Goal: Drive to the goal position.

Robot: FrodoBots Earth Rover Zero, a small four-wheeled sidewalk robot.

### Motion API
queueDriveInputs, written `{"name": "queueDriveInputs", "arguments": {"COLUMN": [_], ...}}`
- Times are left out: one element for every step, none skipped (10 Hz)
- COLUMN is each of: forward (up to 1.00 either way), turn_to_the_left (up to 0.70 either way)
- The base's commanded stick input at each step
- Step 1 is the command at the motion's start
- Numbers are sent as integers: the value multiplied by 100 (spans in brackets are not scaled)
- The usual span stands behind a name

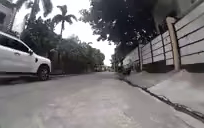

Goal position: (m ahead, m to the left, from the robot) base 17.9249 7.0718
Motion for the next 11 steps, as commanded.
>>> {"name": "queueDriveInputs", "arguments": {"forward": [70,70,70,70,70,70,70,70,70,70,70], "turn_to_the_left": [-1,0,0,0,0,0,0,0,0,0,0]}}
